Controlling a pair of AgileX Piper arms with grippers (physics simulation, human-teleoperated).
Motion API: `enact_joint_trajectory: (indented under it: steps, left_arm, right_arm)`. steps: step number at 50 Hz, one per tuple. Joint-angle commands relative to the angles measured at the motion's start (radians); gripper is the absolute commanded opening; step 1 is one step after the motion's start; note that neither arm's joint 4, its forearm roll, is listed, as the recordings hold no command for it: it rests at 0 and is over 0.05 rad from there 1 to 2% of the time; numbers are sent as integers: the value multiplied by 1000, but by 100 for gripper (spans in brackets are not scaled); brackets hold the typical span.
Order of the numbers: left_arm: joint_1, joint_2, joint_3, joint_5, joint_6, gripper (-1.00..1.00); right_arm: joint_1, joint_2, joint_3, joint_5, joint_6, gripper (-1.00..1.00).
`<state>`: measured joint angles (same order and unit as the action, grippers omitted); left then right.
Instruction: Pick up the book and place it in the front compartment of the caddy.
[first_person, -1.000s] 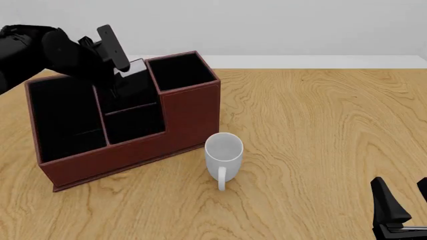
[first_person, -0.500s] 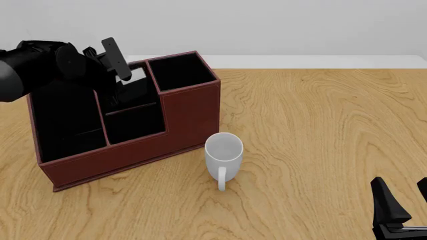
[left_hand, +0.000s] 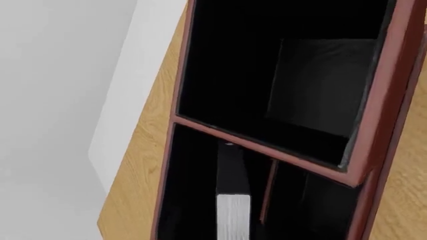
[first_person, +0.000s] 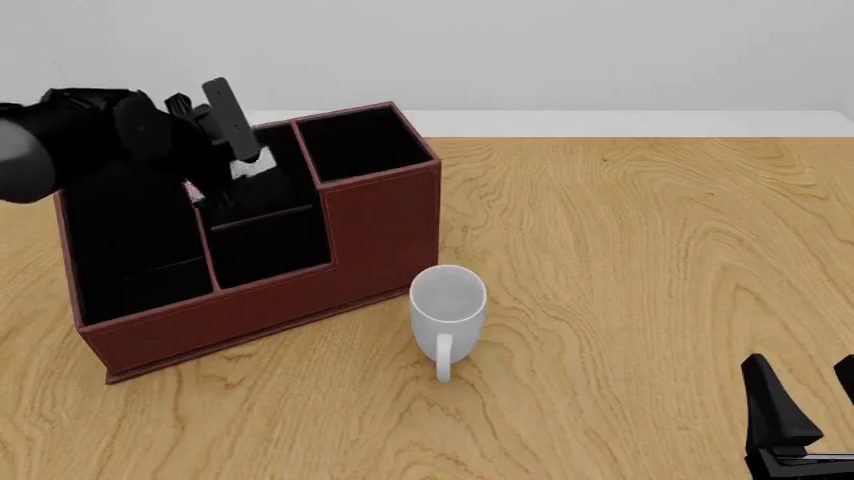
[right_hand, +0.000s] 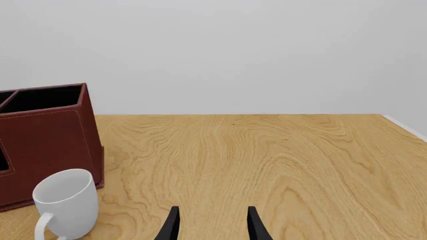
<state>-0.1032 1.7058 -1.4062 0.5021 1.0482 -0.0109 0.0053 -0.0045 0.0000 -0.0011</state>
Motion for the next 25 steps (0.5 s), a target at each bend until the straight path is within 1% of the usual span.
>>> enact_joint_trajectory:
  steps: [1, 21, 25]
  left_arm:
    - [25, 84, -47, -74, 4, 100]
    - [30, 93, -87, -72, 21, 100]
    - [23, 89, -94, -60, 14, 100]
  right_arm:
    - [0, 0, 0, 0, 0, 100]
    - [0, 0, 0, 0, 0, 100]
    - [0, 0, 0, 0, 0, 100]
